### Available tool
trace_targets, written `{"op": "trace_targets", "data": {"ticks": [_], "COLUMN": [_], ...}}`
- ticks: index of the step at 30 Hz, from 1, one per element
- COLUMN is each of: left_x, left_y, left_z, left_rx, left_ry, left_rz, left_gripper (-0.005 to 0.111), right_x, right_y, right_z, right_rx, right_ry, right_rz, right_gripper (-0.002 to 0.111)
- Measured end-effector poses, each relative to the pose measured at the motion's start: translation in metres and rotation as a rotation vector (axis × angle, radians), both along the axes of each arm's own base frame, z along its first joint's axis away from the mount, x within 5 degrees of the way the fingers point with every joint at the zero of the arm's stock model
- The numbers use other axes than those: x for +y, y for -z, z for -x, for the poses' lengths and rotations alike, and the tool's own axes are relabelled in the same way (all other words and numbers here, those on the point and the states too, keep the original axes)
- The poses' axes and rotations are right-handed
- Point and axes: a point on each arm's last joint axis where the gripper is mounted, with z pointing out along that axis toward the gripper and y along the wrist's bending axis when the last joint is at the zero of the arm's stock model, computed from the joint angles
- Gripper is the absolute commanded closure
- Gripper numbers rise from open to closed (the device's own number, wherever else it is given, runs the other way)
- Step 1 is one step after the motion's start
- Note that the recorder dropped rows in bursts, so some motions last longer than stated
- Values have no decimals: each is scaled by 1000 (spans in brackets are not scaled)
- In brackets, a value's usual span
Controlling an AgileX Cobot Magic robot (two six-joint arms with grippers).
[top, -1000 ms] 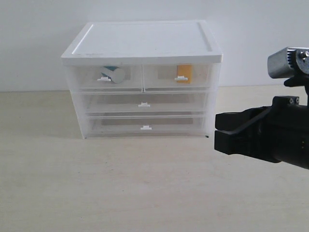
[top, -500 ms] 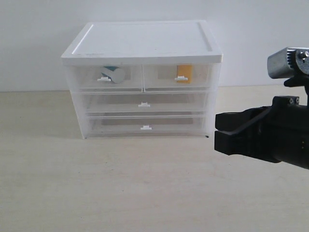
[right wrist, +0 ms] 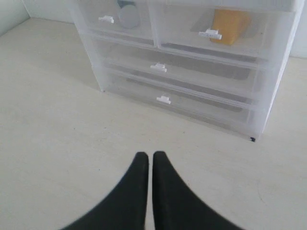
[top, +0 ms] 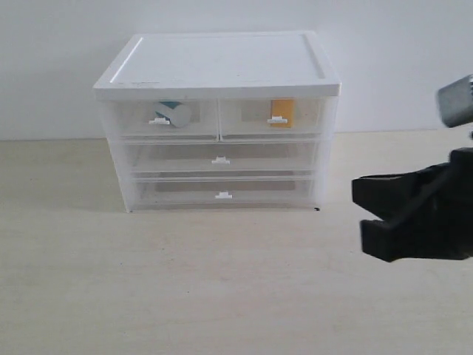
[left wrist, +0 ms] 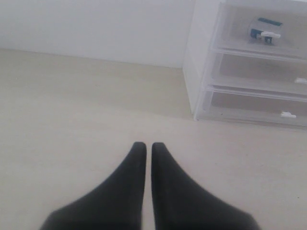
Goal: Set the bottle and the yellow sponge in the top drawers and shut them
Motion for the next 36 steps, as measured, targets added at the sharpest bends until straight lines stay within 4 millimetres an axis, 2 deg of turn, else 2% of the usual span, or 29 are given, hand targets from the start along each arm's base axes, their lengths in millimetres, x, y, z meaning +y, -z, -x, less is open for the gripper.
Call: {"op": "trace_targets", "data": {"ticks": [3,5,8,13,19,24,32,36], "left_x": [0,0,0,0,0,0,0,0], "left_y": [0,0,0,0,0,0,0,0], "left_z": [0,0,0,0,0,0,0,0], "left_rx": [0,0,0,0,0,0,0,0], "left_ry": [0,0,0,0,0,0,0,0], "left_rz": [0,0,0,0,0,0,0,0], "left_gripper": [103,103,103,103,103,103,103,103], "right_x": [-20,-38,-61,-82,-93,-95,-96,-96], "right_y": [-9,-7,11,35,59,67,89,93], "right_z": [22,37,55,75,86,91,93,94], "right_rx": [-74,-133,-186,-258,-283,-295,-200,-180], "right_ry": [20,65,161,296,396,420,354,342], "right_rz": [-54,-93,-159,-283,-311,-299,72,110], "right_gripper": [108,108,108,108,108,108,108,108]}}
